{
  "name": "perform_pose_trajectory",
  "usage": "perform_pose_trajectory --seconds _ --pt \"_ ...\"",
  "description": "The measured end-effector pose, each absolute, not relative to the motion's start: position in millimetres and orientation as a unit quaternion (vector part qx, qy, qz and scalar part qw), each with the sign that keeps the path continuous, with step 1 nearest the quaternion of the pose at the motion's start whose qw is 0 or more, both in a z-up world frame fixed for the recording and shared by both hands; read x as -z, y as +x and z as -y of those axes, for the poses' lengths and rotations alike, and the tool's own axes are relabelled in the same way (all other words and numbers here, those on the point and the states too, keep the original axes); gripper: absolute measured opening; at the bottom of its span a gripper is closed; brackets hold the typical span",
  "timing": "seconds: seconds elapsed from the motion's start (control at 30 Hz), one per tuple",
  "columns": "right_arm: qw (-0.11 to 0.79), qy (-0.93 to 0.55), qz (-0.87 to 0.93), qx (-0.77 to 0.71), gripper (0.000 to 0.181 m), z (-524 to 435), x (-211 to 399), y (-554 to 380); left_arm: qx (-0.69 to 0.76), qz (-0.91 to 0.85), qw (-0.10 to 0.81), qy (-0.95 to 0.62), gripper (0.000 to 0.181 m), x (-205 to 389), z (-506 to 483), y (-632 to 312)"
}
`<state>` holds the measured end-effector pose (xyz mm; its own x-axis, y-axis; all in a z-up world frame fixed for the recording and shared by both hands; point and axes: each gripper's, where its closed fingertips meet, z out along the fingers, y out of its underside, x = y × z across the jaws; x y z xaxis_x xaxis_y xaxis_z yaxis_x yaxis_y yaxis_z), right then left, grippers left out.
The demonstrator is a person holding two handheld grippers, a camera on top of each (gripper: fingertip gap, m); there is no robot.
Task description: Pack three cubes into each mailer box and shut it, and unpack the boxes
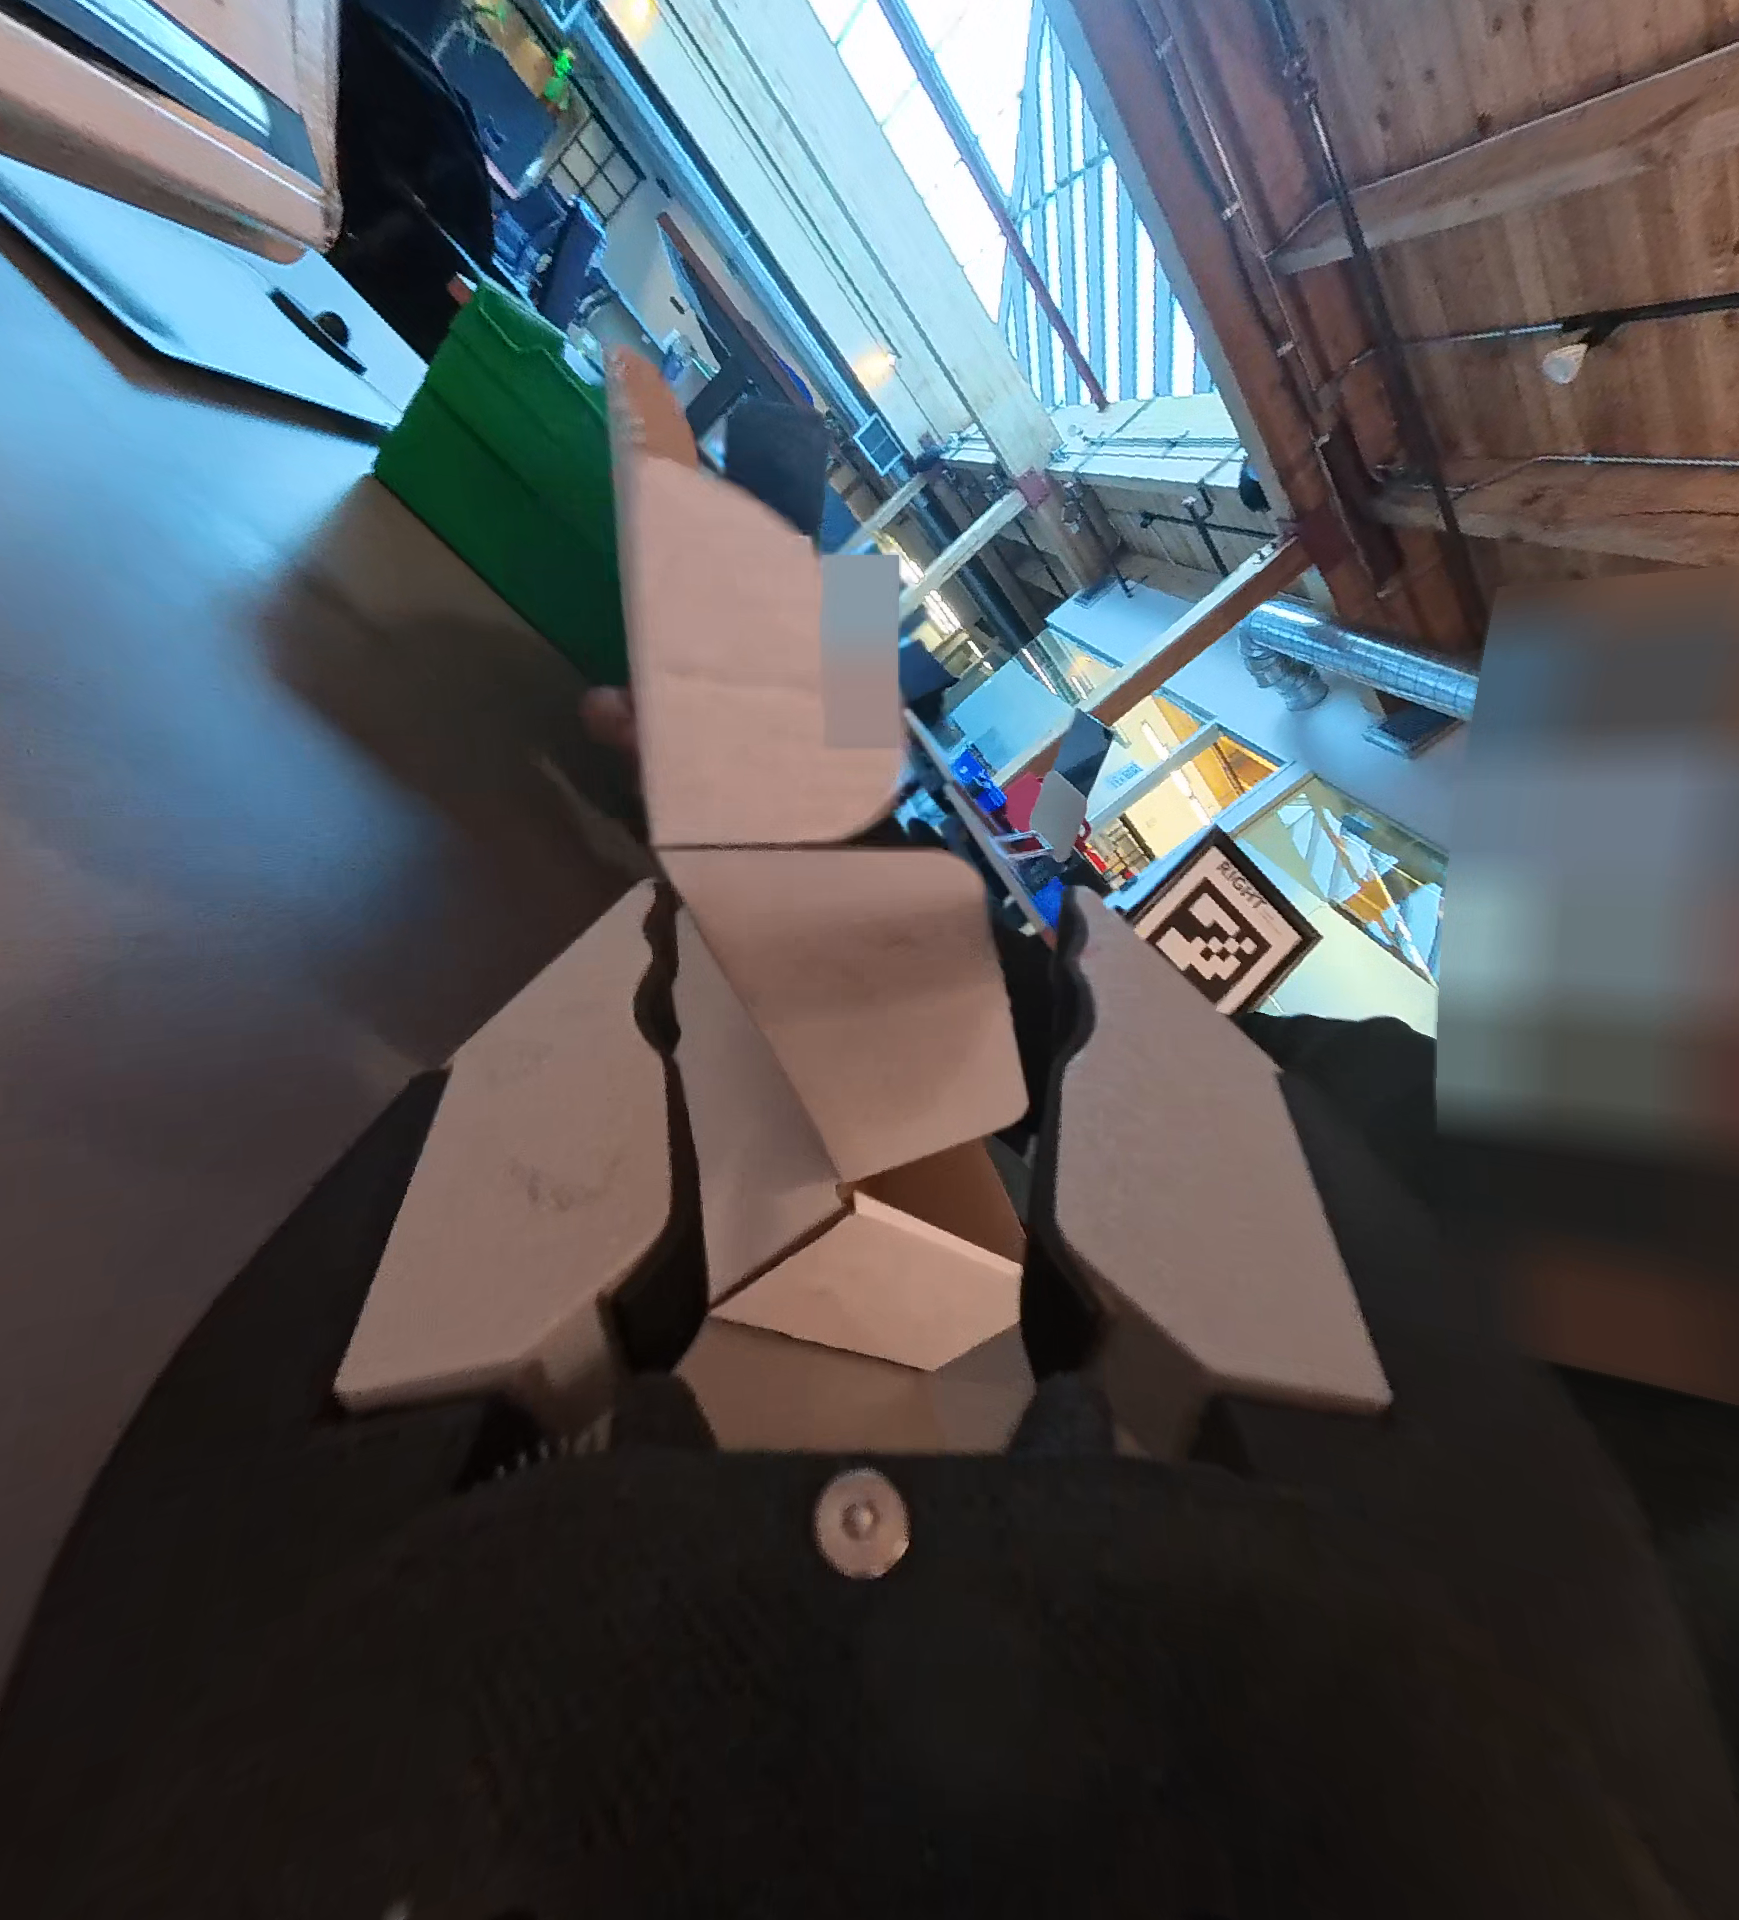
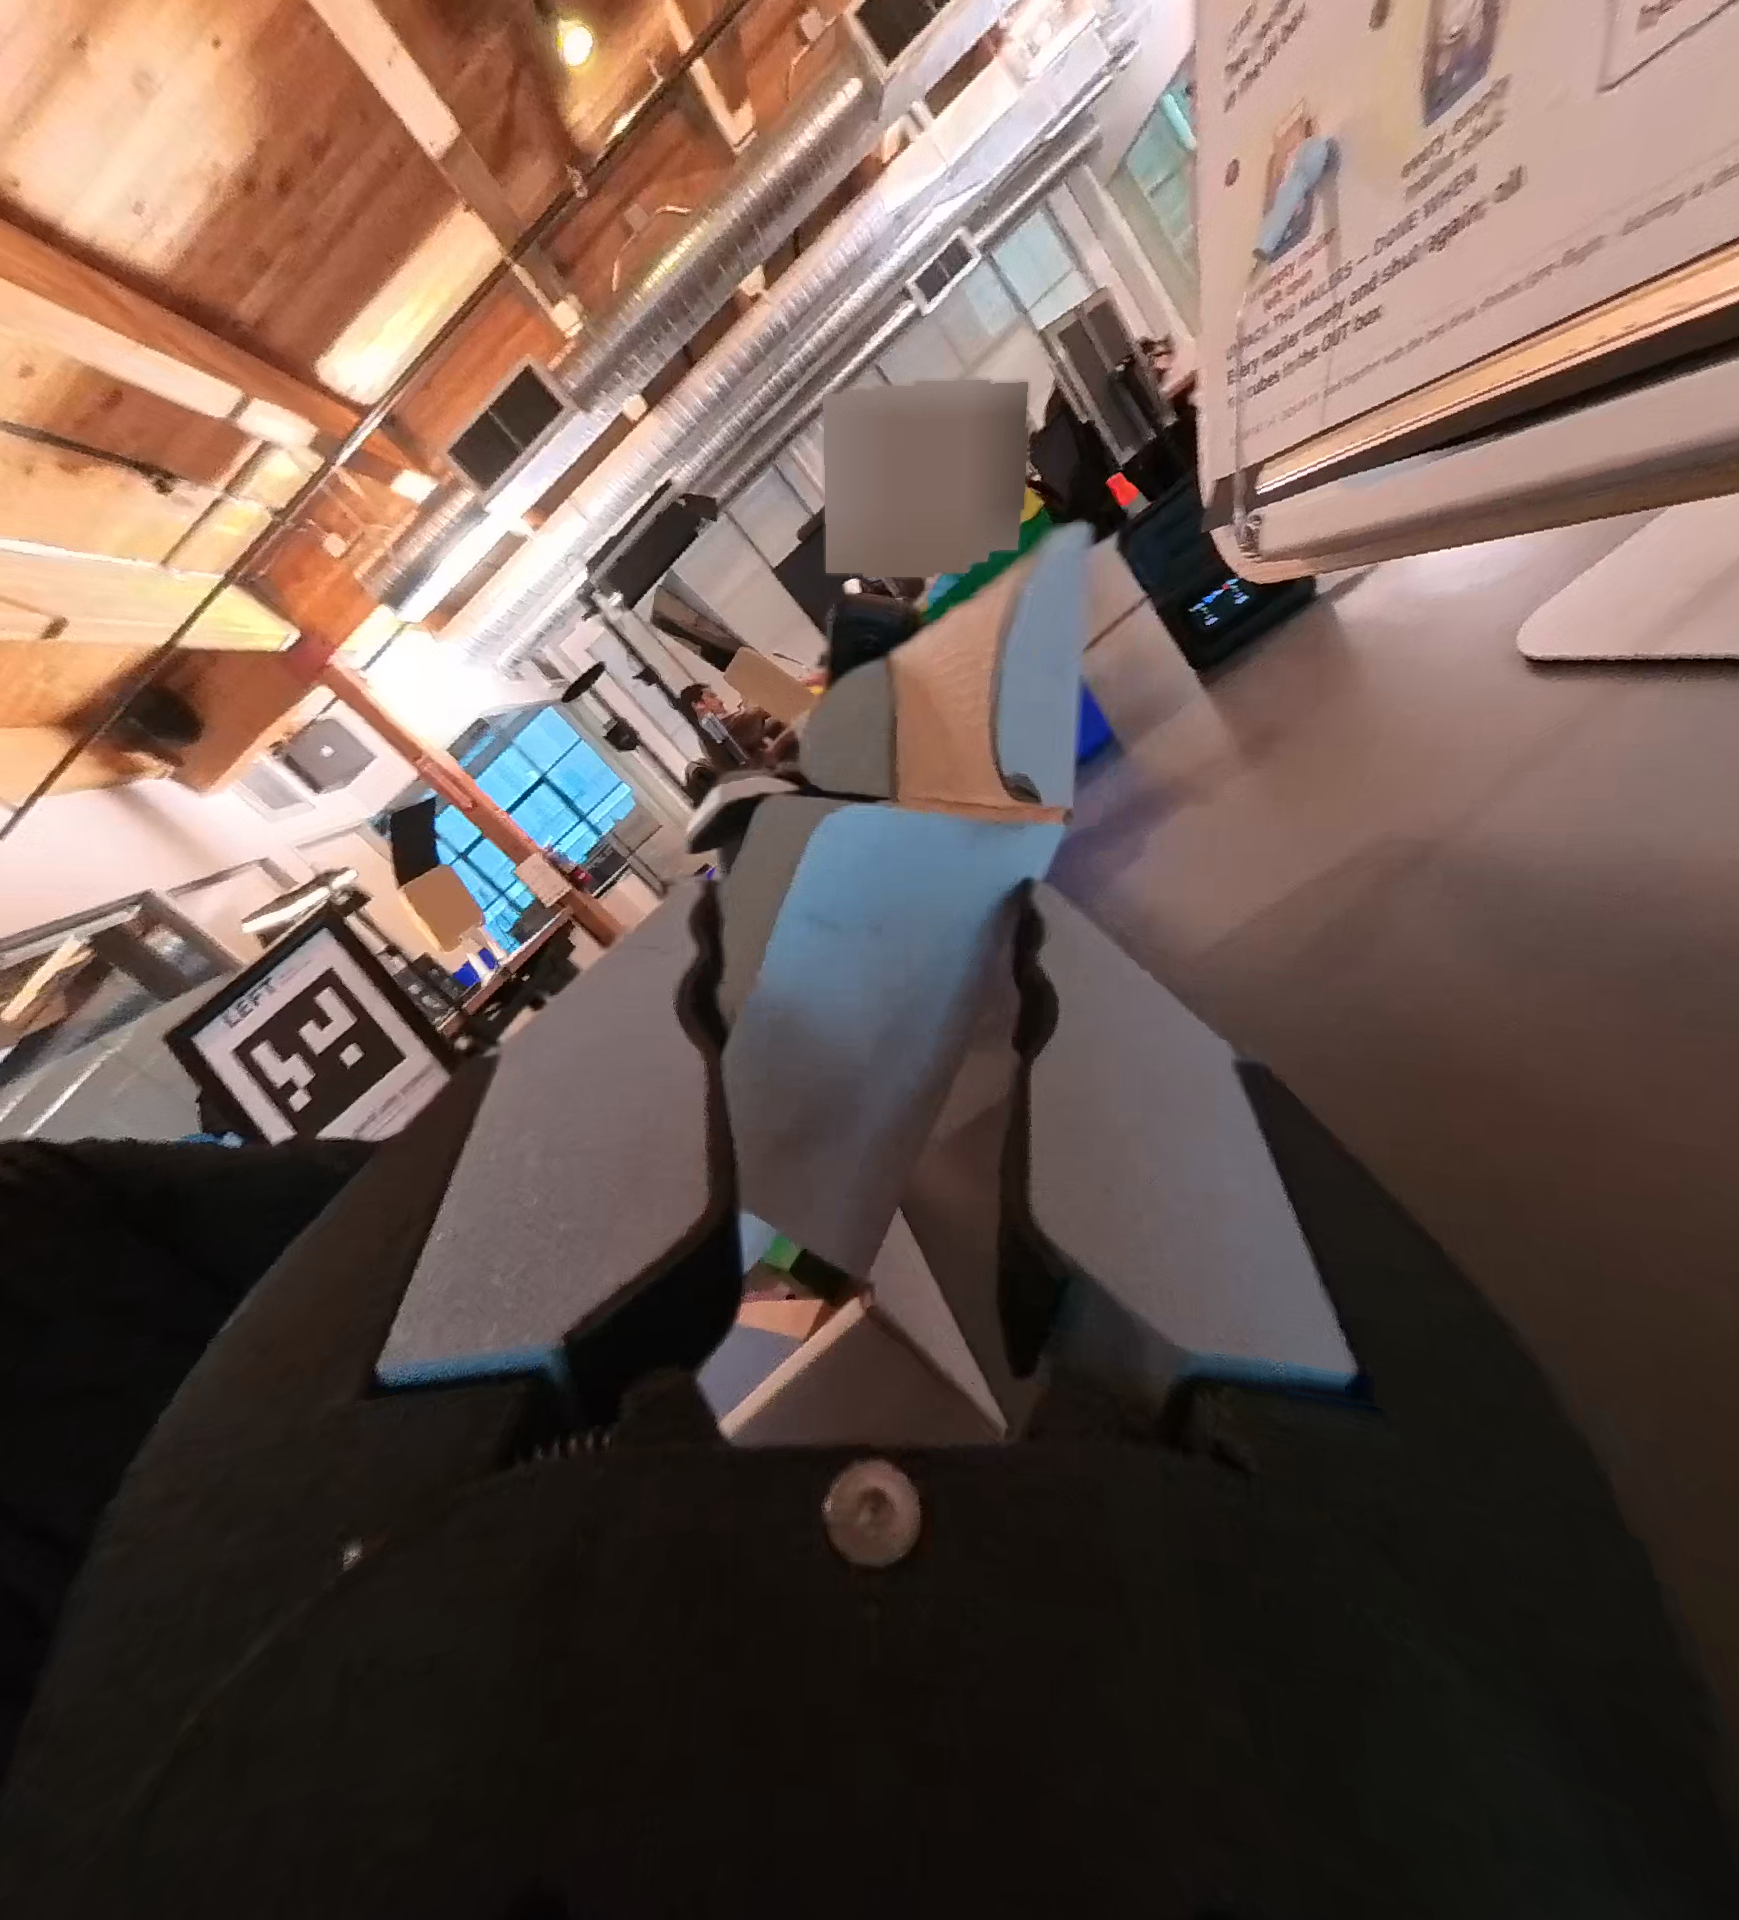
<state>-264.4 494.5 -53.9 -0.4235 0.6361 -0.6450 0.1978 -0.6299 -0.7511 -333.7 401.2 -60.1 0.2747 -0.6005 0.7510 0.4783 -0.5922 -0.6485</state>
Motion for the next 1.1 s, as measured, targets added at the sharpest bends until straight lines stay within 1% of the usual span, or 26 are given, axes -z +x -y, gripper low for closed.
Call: perform_pose_trajectory --seconds 0.03,0.07,0.17,0.4,0.57,0.73,0.87,1.0,1.1 --pt "0.145 -0.505 0.411 -0.745 0.044 -491 51 -262 0.608 -0.056 0.445 -0.655 0.064 58 -399 -329" --pt "0.145 -0.497 0.416 -0.748 0.043 -489 49 -260 0.615 -0.070 0.444 -0.648 0.058 55 -396 -324" --pt "0.172 -0.477 0.439 -0.742 0.039 -485 43 -254 0.578 -0.106 0.462 -0.664 0.058 51 -393 -316" --pt "0.277 -0.404 0.531 -0.692 0.037 -464 32 -238 0.421 -0.225 0.518 -0.710 0.057 46 -377 -306" --pt "0.341 -0.339 0.594 -0.645 0.036 -442 29 -223 0.401 -0.289 0.504 -0.708 0.056 48 -362 -285" --pt "0.336 -0.310 0.634 -0.623 0.034 -429 32 -208 0.402 -0.323 0.480 -0.710 0.061 55 -351 -271" --pt "0.306 -0.300 0.642 -0.636 0.034 -418 33 -203 0.406 -0.361 0.442 -0.714 0.073 65 -332 -265" --pt "0.284 -0.285 0.648 -0.647 0.034 -407 36 -199 0.389 -0.382 0.435 -0.717 0.074 68 -324 -265" --pt "0.283 -0.285 0.654 -0.641 0.033 -406 38 -199 0.382 -0.390 0.435 -0.716 0.075 70 -322 -265"
